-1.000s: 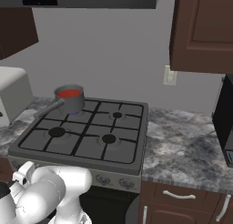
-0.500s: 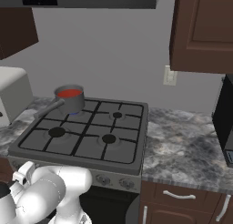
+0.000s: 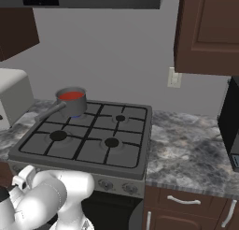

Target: Wait until the marinara sauce is simmered to a deep red color and then turn off the stove.

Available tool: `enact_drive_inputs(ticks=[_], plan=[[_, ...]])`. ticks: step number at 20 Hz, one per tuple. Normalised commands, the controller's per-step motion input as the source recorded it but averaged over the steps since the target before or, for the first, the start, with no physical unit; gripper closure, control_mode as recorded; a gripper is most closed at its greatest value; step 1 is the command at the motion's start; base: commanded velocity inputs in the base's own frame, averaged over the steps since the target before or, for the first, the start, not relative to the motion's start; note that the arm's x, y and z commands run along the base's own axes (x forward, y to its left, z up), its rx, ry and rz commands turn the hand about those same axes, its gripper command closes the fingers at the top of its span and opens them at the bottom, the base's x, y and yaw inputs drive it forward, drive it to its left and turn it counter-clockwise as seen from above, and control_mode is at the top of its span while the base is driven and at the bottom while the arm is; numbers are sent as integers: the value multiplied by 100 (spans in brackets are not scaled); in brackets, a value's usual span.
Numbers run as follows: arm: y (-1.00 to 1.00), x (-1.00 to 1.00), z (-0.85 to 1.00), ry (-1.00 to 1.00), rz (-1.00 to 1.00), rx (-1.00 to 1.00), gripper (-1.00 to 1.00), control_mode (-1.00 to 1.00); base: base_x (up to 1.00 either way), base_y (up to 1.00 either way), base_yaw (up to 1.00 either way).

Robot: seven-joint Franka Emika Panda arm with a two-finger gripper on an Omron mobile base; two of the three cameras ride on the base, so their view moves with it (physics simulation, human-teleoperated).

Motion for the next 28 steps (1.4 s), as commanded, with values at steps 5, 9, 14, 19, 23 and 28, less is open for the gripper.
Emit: enact_drive_inputs(ticks=[5,9,14,19,23,28], plan=[[-4,1,0,0,-10,2,100,-100,0,0,0],[-13,6,-1,0,-5,9,100,-100,0,0,0],[-24,7,-4,0,-5,21,100,-100,0,0,0],[-28,11,0,0,-6,25,100,-100,0,0,0],[-31,15,0,1,-6,28,100,-100,0,0,0],[-34,14,0,4,-4,30,100,-100,0,0,0]])
